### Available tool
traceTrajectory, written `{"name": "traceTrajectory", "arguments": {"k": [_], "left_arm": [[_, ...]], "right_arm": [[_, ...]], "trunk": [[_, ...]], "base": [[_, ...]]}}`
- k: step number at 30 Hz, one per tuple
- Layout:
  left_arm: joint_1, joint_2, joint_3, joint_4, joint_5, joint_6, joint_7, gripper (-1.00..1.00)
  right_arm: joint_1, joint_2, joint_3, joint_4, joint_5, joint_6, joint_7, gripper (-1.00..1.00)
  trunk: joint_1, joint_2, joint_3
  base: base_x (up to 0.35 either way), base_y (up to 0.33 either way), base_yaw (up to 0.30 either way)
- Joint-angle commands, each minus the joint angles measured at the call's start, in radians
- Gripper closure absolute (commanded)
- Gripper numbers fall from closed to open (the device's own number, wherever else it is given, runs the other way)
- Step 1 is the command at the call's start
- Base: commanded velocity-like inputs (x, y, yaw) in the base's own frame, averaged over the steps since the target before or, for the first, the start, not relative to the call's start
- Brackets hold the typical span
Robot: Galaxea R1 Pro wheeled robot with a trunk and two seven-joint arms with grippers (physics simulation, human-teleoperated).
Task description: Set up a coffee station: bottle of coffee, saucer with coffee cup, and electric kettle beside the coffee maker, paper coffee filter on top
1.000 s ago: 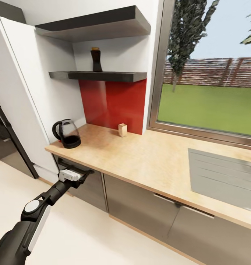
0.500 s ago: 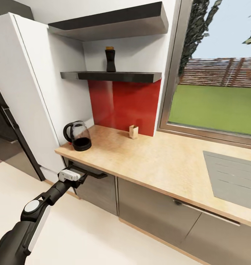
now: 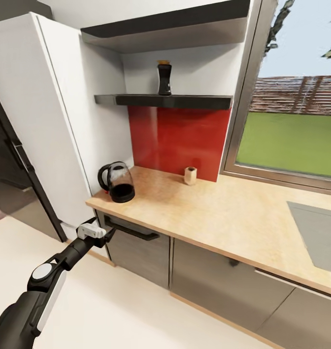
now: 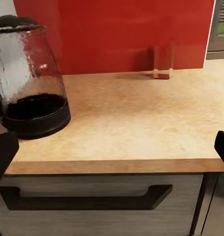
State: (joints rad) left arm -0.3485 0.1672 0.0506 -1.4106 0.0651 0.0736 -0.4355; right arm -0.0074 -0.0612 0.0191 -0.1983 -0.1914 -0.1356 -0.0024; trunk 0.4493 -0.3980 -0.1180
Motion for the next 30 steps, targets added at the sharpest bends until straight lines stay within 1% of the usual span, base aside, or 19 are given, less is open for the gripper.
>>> {"name": "traceTrajectory", "arguments": {"k": [1,8,11,24,26,28,29,30], "left_arm": [[-0.001,0.000,0.001,-0.001,0.007,0.008,-0.006,-1.00],[0.000,0.000,0.001,-0.001,0.007,0.007,-0.006,-1.00],[0.000,0.000,0.001,0.000,0.007,0.006,-0.006,-1.00],[0.000,-0.002,-0.001,0.014,0.012,0.006,-0.007,-1.00],[-0.002,0.000,0.002,0.013,0.007,0.013,-0.006,-1.00],[-0.008,0.007,0.008,0.013,0.006,0.020,-0.004,-1.00],[-0.010,0.008,0.022,0.013,0.006,0.023,-0.004,-1.00],[-0.013,0.009,0.058,0.013,0.005,0.026,-0.005,-1.00]], "right_arm": [[-0.001,0.000,0.002,0.000,-0.008,-0.004,0.000,-1.00],[0.000,0.000,0.002,0.000,-0.008,-0.004,0.001,-1.00],[0.000,0.000,0.002,0.000,-0.008,-0.004,0.000,-1.00],[0.000,-0.001,0.002,-0.001,-0.009,-0.004,0.000,-1.00],[0.000,-0.001,0.002,-0.001,-0.010,-0.004,0.000,-1.00],[-0.001,-0.001,0.002,-0.002,-0.010,-0.004,0.001,-1.00],[-0.001,0.000,0.002,-0.002,-0.010,-0.004,0.001,-1.00],[-0.001,0.000,0.002,-0.003,-0.010,-0.004,0.001,-1.00]], "trunk": [[0.001,-0.002,-0.002],[0.001,-0.002,-0.002],[0.001,-0.002,-0.002],[0.001,-0.002,-0.002],[0.001,-0.002,-0.002],[0.001,-0.002,-0.002],[0.001,-0.002,-0.002],[0.001,-0.002,-0.002]], "base": [[0.096,0.332,-0.148],[0.067,0.329,-0.237],[0.008,0.208,-0.262],[0.001,0.021,-0.264],[0.000,0.000,-0.255],[0.000,0.000,-0.141],[0.000,0.000,-0.070],[0.000,0.000,-0.036]]}}
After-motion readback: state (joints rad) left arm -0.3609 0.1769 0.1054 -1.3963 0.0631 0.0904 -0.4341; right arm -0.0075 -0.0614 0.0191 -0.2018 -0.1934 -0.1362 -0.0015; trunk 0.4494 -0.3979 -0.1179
